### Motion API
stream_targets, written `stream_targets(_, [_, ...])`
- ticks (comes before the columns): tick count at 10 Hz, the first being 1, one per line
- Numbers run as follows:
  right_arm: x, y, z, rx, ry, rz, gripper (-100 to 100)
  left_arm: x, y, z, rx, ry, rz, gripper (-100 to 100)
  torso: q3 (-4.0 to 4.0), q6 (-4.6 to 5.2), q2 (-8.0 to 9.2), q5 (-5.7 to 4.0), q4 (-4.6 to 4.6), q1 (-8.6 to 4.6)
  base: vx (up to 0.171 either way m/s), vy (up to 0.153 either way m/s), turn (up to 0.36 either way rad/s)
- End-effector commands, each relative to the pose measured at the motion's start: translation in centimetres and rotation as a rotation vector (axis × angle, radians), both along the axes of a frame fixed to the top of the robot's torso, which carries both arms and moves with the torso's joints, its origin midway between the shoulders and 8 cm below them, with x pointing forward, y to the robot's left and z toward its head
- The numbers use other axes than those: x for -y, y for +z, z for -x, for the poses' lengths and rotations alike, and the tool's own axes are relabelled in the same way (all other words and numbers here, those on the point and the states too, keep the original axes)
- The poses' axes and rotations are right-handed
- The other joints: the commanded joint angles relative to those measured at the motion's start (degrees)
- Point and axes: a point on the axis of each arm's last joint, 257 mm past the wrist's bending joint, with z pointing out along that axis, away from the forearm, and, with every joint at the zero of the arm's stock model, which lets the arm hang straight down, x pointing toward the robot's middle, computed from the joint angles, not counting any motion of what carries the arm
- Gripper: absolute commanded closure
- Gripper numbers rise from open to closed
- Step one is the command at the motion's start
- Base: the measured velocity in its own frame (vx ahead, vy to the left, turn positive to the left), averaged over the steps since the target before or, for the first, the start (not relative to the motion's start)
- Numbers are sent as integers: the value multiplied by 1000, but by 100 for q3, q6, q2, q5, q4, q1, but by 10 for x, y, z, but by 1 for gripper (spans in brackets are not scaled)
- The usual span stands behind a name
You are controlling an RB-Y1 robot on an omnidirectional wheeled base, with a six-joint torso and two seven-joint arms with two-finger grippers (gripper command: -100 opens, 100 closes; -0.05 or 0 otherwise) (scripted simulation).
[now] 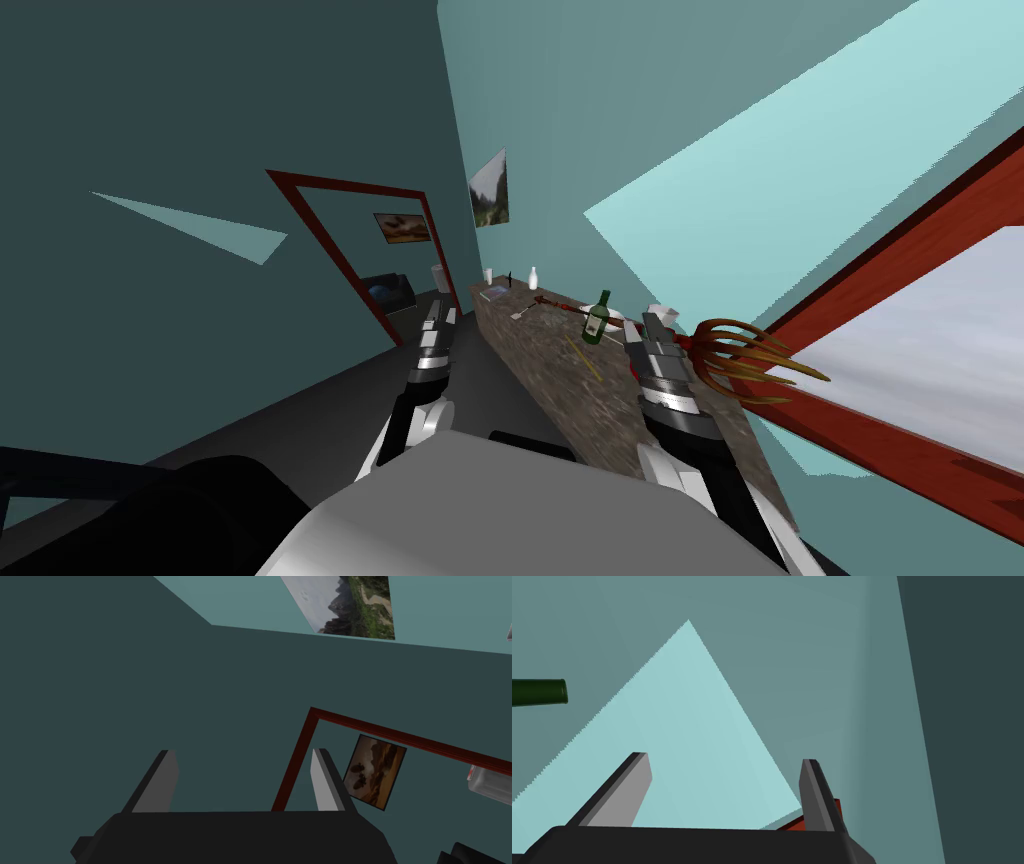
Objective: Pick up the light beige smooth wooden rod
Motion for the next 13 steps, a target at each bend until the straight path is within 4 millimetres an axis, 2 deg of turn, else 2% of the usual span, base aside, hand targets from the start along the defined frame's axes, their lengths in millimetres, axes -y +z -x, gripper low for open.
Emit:
stream_targets(1, [-9, -1, 2, -6, 32, 23, -100, 0, 0, 0, 0, 0, 0, 0, 0, 0, 0, 0, 0, 0, -37, 68, -43])
stream_targets(4, [-27, -7, 5, -29, 99, 63, -100, 0, 0, 0, 0, 0, 0, 0, 16, 0, 27, 15, 6, 66, -80, 167, -50])
stream_targets(7, [-50, -24, 10, -81, 185, 104, -100, 0, 0, 0, 0, 0, 0, 0, 17, 0, 28, 16, 7, 69, -64, 172, -33])
stream_targets(8, [-51, -25, 10, -84, 191, 115, -100, 0, 0, 0, 0, 0, 0, 0, 12, 0, 20, 15, 5, 66, -13, 106, -11])
stream_targets(12, [-75, -57, 19, -173, 293, 170, -100, 0, 0, 0, 0, 0, 0, 0, 2, -1, 3, 10, 1, 38, -13, 100, -7])
stream_targets(13, [-76, -58, 20, -178, 302, 184, -100, 0, 0, 0, 0, 0, 0, 0, 2, -1, 4, 9, 1, 37, -7, 77, -5])
